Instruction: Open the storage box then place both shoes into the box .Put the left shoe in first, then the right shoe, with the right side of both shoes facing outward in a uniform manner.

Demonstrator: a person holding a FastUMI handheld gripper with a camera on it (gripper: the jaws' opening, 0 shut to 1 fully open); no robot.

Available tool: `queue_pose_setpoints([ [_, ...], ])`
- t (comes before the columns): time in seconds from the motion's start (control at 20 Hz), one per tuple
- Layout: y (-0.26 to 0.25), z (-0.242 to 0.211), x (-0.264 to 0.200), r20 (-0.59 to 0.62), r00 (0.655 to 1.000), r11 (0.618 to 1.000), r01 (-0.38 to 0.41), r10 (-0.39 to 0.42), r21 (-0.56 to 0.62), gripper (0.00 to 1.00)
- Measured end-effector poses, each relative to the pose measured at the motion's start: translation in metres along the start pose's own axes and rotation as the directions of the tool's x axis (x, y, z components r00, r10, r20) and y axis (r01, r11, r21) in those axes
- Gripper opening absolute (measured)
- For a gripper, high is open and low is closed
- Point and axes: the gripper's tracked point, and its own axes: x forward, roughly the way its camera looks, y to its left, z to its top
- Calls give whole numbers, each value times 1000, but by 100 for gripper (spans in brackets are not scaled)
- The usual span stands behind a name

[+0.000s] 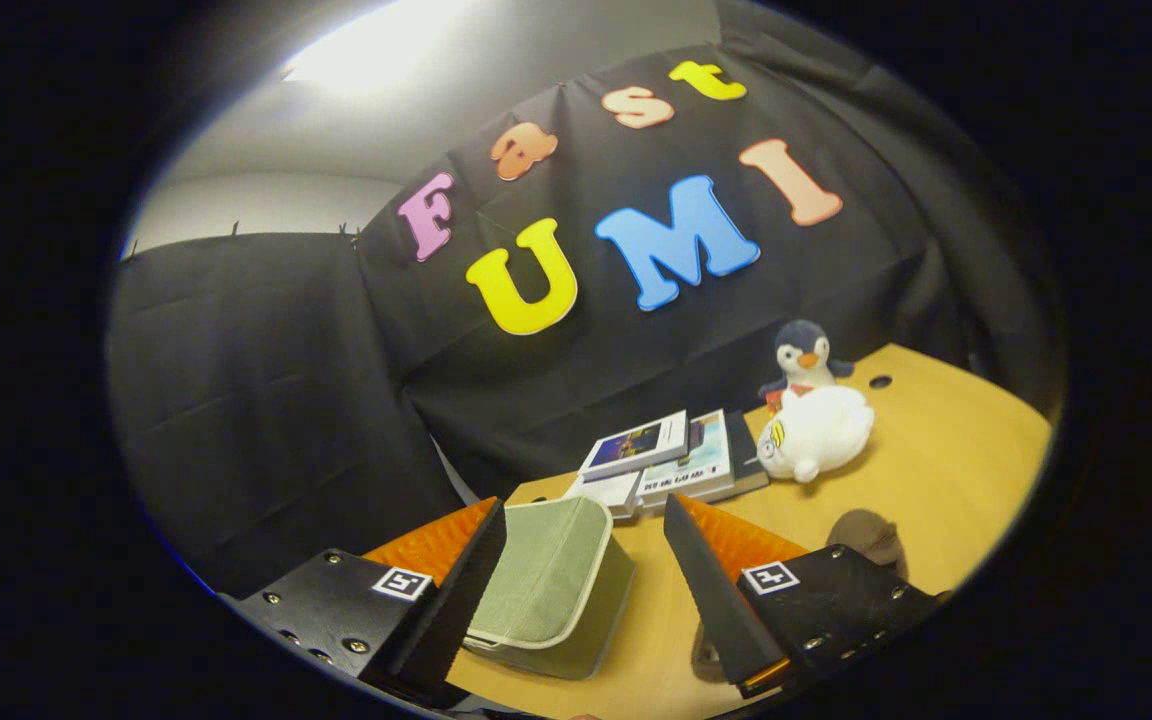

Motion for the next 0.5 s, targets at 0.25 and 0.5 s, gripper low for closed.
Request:
queue_pose_setpoints([
  [0.25, 1, -50, 20, -111, 993, 974, -21, 47, 225, 97],
  [0.5, 4, -104, 38, -212, 971, 905, -9, 110, 425, 97],
])
